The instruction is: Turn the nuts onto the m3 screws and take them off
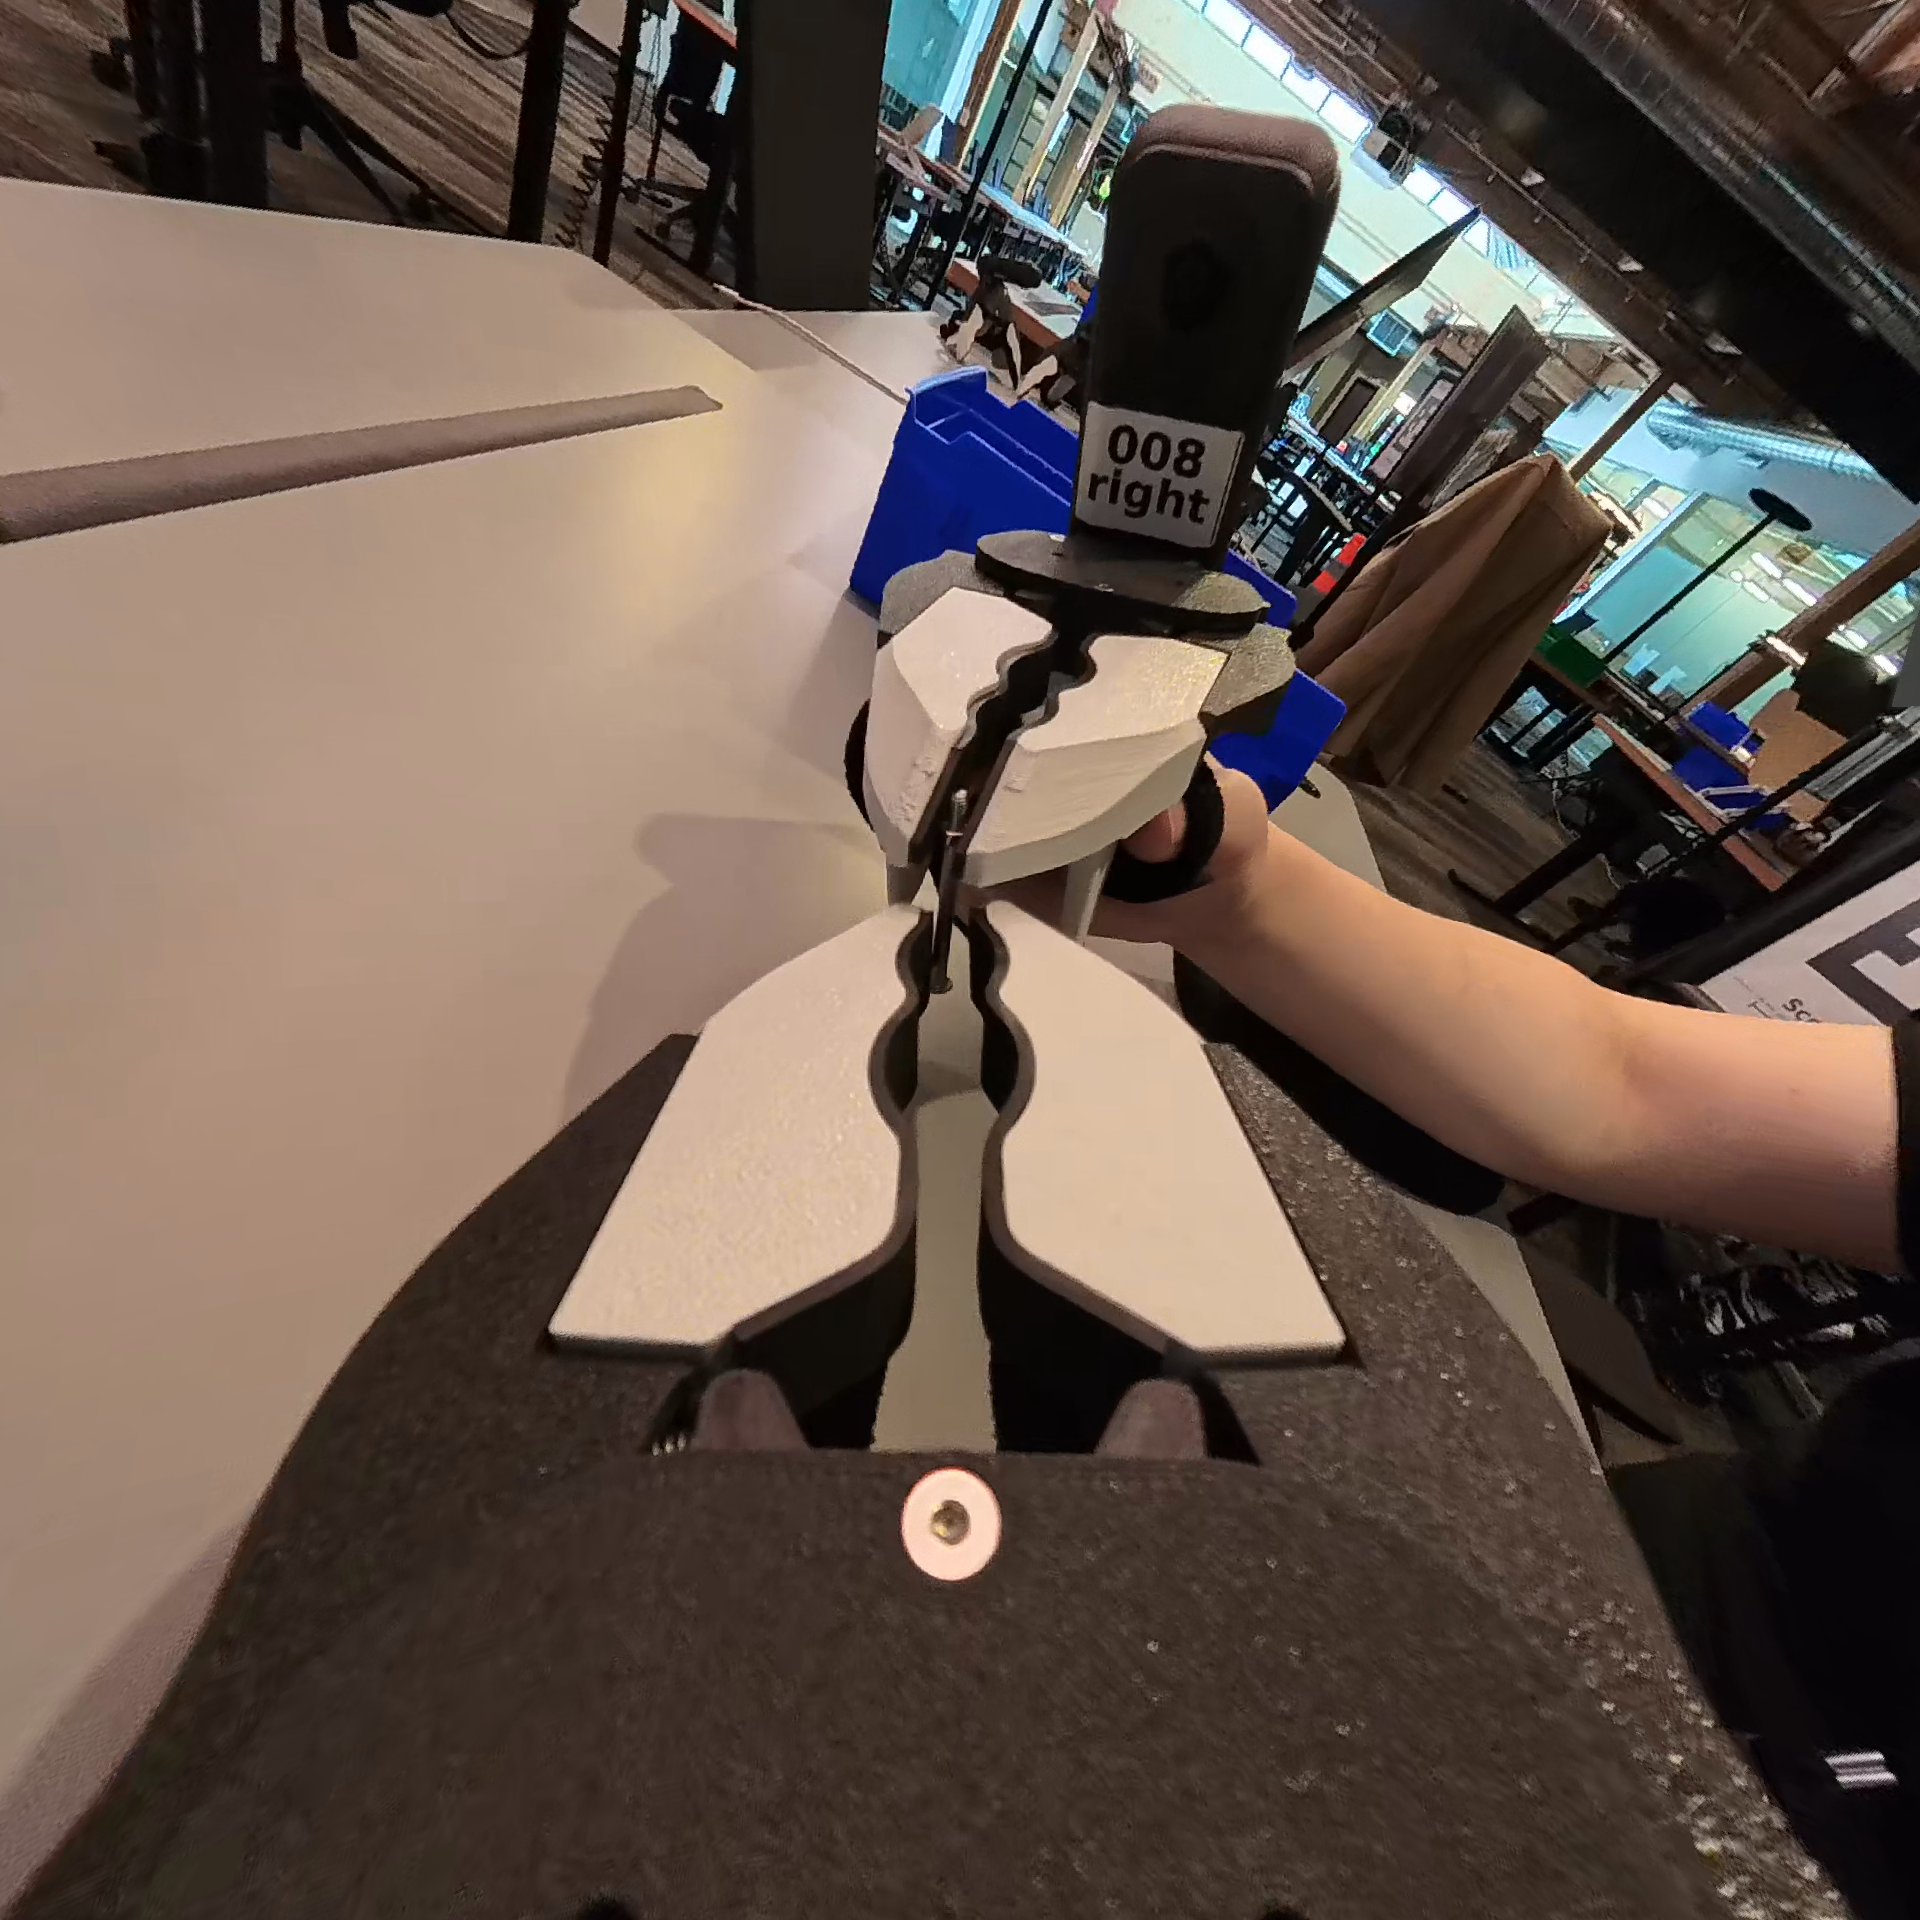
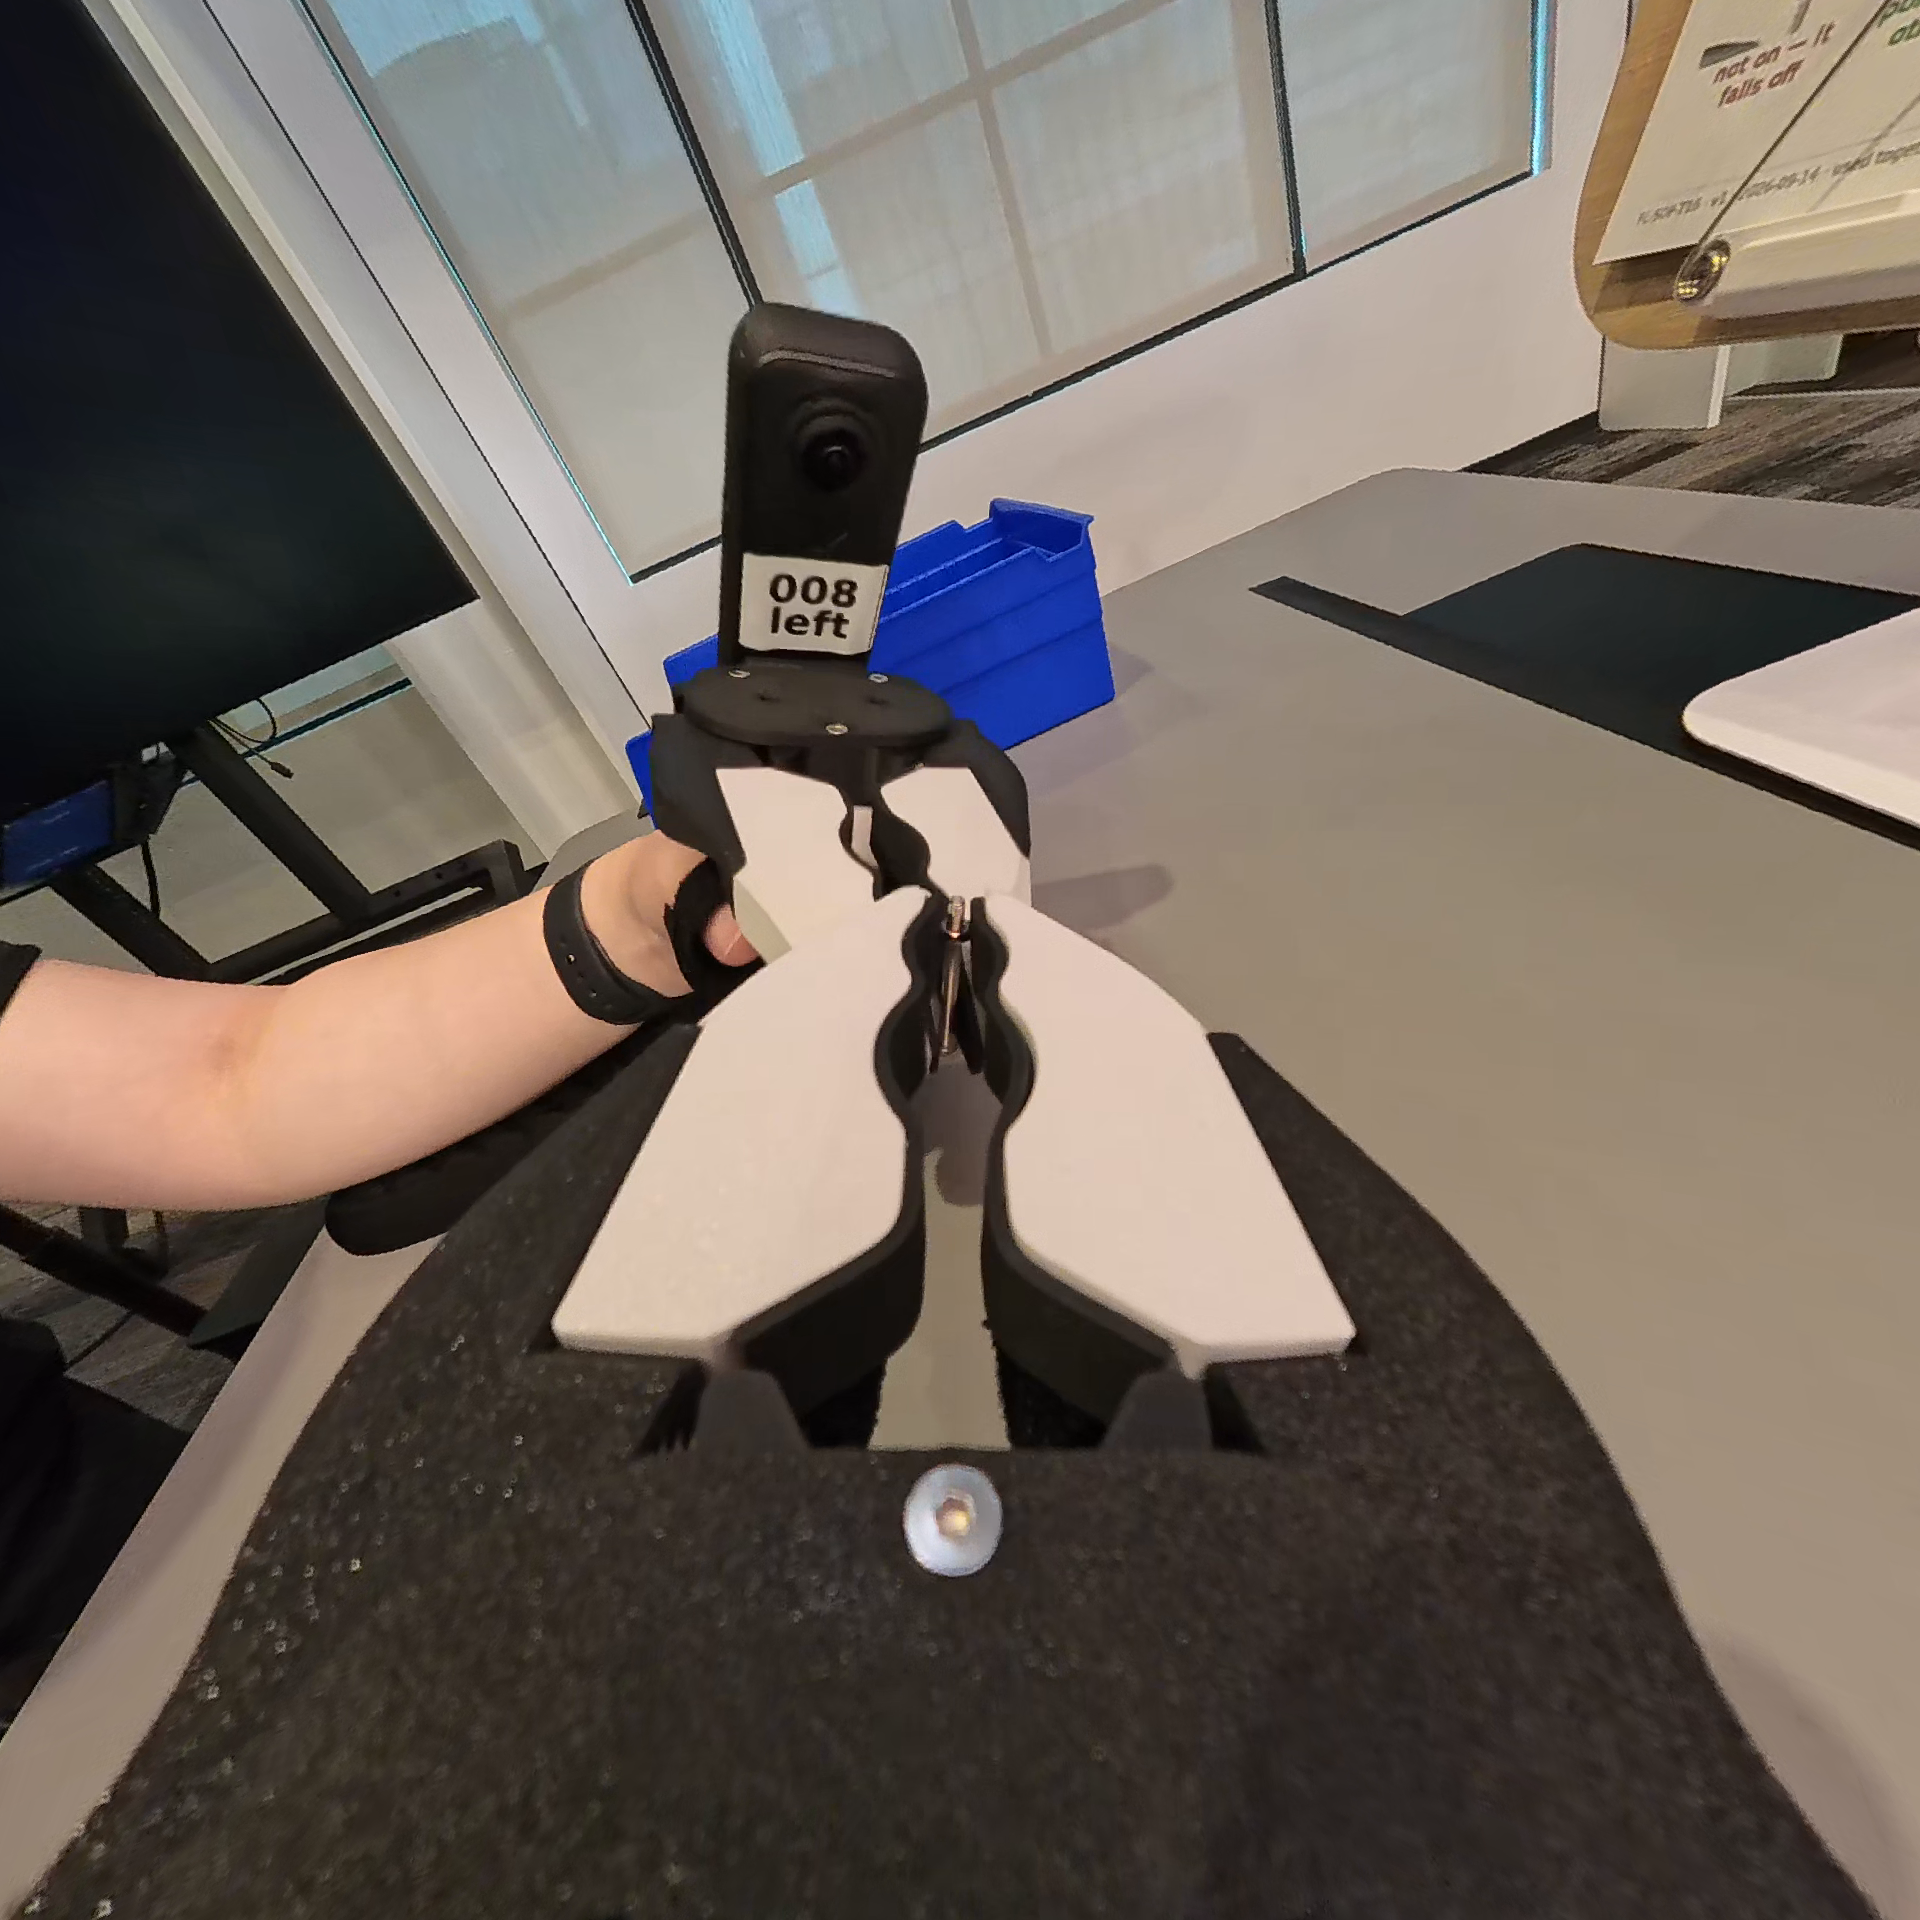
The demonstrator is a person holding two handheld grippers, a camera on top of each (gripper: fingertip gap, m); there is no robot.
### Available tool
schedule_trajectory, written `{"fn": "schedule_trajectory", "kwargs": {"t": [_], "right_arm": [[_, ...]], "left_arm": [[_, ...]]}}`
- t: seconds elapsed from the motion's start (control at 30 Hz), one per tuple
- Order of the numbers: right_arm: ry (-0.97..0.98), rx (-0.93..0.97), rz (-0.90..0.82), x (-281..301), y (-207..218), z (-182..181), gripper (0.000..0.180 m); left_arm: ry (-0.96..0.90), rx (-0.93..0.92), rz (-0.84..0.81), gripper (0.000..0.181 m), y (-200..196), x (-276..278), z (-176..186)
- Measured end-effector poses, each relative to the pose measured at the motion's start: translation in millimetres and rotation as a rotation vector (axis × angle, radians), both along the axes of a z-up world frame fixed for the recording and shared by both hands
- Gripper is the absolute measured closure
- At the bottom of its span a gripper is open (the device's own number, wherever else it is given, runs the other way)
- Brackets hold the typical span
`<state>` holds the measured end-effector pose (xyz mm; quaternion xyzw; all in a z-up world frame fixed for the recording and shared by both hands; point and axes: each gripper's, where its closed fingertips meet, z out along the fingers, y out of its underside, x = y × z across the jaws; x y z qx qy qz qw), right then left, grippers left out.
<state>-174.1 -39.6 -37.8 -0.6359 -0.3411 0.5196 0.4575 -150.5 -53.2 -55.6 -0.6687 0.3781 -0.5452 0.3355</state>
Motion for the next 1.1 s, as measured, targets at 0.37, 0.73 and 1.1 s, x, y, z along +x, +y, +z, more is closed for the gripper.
{"fn": "schedule_trajectory", "kwargs": {"t": [0.37,0.73,1.1], "right_arm": [[0.004,0.018,0.000,1,0,1,0.175],[0.093,0.035,-0.114,12,13,17,0.145],[0.043,0.047,-0.110,9,13,7,0.148]], "left_arm": [[0.020,0.038,-0.001,0.179,-1,1,-2],[0.014,0.200,0.110,0.179,12,-6,9],[0.037,0.227,0.082,0.179,6,-1,7]]}}
